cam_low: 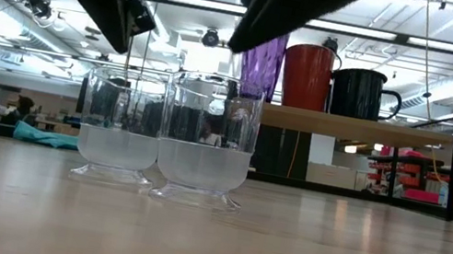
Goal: Stack small to large cups/mugs on shelf
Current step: Put the right transparent mug on the shelf
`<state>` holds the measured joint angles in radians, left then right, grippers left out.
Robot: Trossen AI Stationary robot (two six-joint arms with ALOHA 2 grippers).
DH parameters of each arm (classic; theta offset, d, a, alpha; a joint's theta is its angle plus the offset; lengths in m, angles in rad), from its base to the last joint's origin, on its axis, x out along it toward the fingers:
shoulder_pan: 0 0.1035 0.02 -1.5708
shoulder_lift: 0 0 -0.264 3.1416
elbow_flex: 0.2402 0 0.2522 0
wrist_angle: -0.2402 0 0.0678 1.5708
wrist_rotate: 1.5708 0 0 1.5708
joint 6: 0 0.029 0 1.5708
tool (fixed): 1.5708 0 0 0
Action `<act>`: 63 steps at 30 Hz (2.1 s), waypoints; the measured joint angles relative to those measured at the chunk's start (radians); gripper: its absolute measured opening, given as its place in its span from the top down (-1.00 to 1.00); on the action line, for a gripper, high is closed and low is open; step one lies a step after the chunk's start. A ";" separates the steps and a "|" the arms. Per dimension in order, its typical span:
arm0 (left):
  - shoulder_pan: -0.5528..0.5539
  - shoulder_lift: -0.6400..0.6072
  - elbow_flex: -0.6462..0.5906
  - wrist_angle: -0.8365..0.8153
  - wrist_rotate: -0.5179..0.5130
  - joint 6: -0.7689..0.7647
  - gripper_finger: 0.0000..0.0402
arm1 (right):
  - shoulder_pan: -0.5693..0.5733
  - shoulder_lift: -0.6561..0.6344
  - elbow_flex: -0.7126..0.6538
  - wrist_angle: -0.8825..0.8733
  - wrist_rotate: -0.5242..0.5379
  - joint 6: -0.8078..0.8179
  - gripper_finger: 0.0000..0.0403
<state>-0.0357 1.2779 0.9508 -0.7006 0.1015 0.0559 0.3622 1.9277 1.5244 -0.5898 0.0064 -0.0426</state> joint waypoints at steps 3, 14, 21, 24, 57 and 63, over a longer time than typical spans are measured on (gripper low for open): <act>0.000 0.000 0.000 0.001 0.000 0.000 0.88 | 0.001 0.023 0.013 0.004 -0.017 -0.015 0.16; 0.000 0.000 0.000 0.009 0.000 -0.002 0.83 | -0.007 0.093 0.014 -0.016 -0.041 -0.063 0.18; -0.001 -0.001 0.000 0.009 0.000 -0.012 0.86 | -0.025 0.104 0.013 -0.043 -0.038 -0.067 0.42; -0.001 -0.001 0.000 0.009 0.000 -0.013 0.88 | -0.031 0.097 0.013 -0.057 -0.038 -0.063 0.55; -0.002 -0.001 0.000 0.008 0.000 -0.021 0.83 | -0.068 -0.234 0.013 -0.568 0.059 0.186 0.98; -0.002 -0.001 0.000 0.008 0.000 -0.021 0.86 | -0.068 -0.420 0.013 -0.582 0.194 0.205 0.98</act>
<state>-0.0372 1.2774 0.9512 -0.6921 0.1017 0.0350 0.2941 1.5073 1.5375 -1.1715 0.2002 0.1626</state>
